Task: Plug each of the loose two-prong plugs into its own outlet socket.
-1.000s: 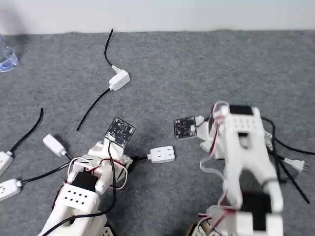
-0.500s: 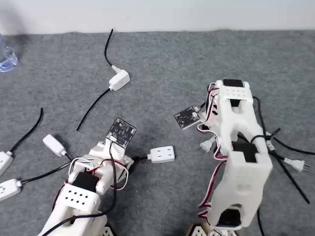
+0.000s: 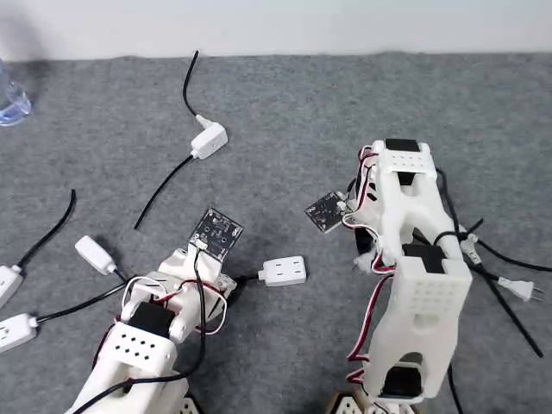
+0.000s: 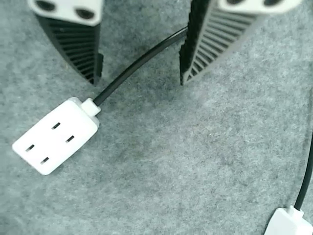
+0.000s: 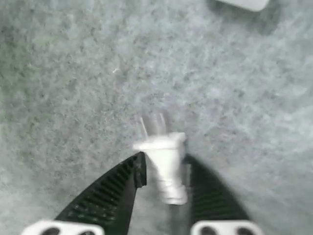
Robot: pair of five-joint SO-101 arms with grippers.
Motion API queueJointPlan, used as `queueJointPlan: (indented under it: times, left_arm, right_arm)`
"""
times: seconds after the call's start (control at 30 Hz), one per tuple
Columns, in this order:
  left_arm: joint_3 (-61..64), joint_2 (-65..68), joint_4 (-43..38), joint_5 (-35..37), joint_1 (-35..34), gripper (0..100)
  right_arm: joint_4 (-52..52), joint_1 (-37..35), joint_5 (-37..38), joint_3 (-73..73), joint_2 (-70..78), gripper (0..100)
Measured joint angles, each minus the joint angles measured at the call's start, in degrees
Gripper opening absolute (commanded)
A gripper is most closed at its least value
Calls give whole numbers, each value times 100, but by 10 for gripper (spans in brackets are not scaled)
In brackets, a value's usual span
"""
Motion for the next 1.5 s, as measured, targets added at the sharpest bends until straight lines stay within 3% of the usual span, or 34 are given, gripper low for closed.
queueJointPlan:
  times: [0.43,0.73,0.9,1.07,1.27,1.5]
  left_arm:
    - [0,0,0,0,0,241]
    - [0,0,0,0,0,241]
    - [0,0,0,0,0,241]
    - [0,0,0,0,0,241]
    - [0,0,0,0,0,240]
    - [0,0,0,0,0,240]
  right_arm:
    - [-44,-123,-211,-97,26,9]
    - [-273,-932,-2541,-1125,62,9]
    - [-598,-985,-4264,-1424,97,9]
    - [-633,-967,-5371,-1433,141,48]
    - [-633,-756,-5275,-1433,141,268]
    - [-369,-756,-4466,-1433,141,188]
